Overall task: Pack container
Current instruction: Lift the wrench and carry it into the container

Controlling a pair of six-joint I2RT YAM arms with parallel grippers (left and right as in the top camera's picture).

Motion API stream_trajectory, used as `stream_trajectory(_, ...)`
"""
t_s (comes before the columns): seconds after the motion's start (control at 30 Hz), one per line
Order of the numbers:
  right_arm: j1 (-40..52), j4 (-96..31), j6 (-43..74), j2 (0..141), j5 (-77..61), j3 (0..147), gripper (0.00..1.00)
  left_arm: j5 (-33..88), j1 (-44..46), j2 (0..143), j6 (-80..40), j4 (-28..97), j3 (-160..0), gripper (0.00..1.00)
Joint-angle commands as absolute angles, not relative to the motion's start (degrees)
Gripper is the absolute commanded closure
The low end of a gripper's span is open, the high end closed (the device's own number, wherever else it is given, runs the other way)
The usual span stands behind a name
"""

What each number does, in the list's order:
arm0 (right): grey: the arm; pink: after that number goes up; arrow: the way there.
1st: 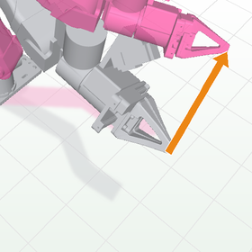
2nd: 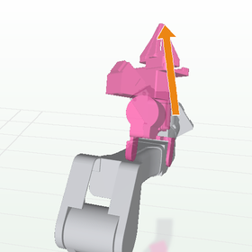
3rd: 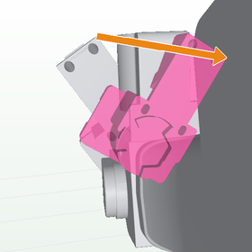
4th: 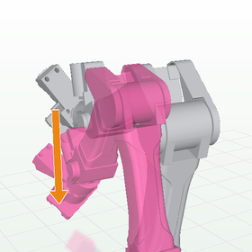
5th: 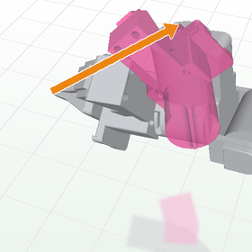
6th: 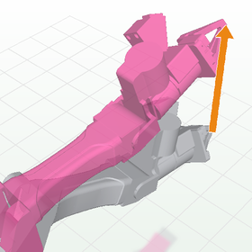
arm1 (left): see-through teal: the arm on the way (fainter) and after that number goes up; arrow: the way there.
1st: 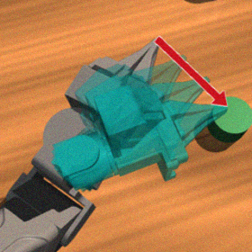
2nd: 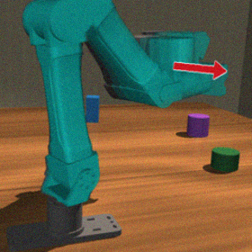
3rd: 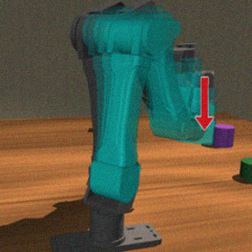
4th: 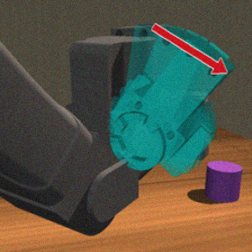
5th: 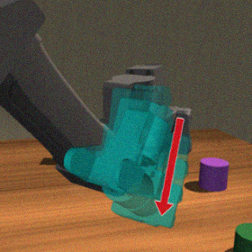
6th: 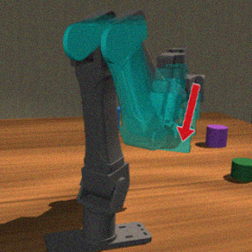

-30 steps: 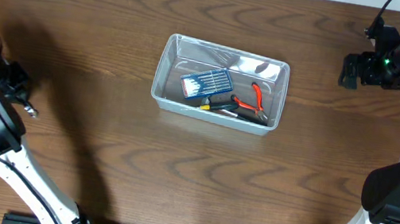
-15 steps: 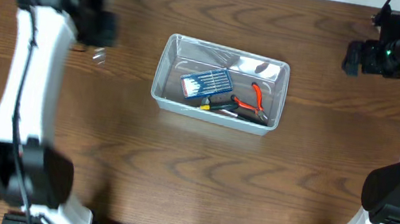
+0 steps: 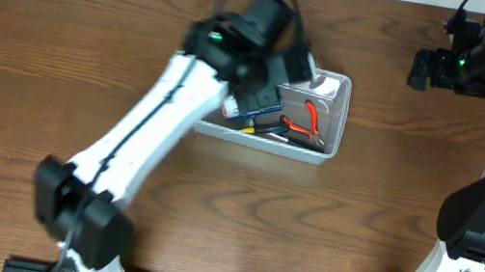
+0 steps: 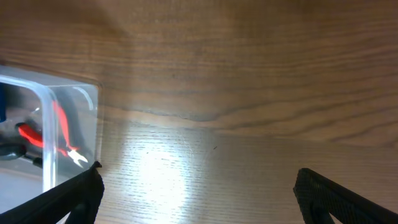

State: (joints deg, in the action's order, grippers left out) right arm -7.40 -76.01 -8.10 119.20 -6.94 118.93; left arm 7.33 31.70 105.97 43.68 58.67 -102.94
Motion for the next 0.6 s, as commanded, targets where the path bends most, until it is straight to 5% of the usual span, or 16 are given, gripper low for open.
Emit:
stream_trajectory(0.0,-7.86,-76.07,-7.35,119.28,-7.77,119.04,0.01,7.14,32.23,110.61,49.71,59.27,-102.87,0.94)
stream_trajectory(0.43,-7.86,-76.73,-7.35,119.28,-7.77,119.04,0.01,7.11,30.81,124.97,48.99,59.77,-102.83,0.94)
stream_trajectory(0.57,-7.86,-77.01,-7.35,119.28,-7.77,119.04,0.01,7.11,30.81,125.27,48.97,60.07,-102.83,0.60)
